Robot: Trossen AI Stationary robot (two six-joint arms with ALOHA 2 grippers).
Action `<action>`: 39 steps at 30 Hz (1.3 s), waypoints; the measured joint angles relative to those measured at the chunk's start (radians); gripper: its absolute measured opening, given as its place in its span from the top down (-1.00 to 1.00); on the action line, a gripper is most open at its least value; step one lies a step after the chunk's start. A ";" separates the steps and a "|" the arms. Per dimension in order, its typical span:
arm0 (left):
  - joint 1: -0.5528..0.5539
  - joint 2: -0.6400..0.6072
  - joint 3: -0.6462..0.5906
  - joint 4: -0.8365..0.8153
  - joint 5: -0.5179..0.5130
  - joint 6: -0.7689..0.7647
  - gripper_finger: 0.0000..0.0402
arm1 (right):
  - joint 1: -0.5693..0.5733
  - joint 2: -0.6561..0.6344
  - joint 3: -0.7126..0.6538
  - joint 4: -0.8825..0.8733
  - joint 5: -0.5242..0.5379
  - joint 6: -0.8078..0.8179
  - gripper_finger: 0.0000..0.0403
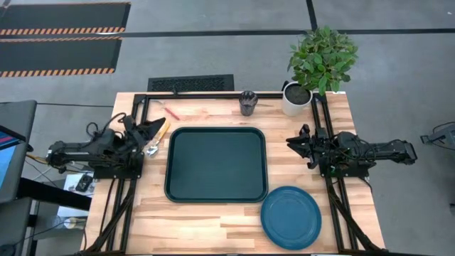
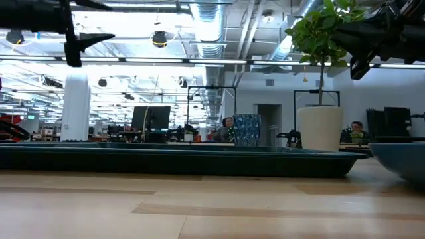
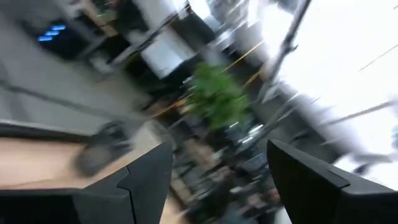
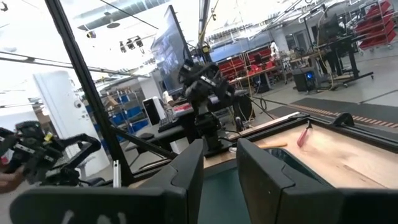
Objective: Pick and place plate/cup/fork/spoon on tray
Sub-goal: Put the yellow spoon on the black serving tray
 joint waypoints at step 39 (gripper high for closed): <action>0.457 1.049 0.517 -1.225 0.117 0.145 -0.24 | 0.000 0.000 0.000 -0.078 0.051 0.010 0.39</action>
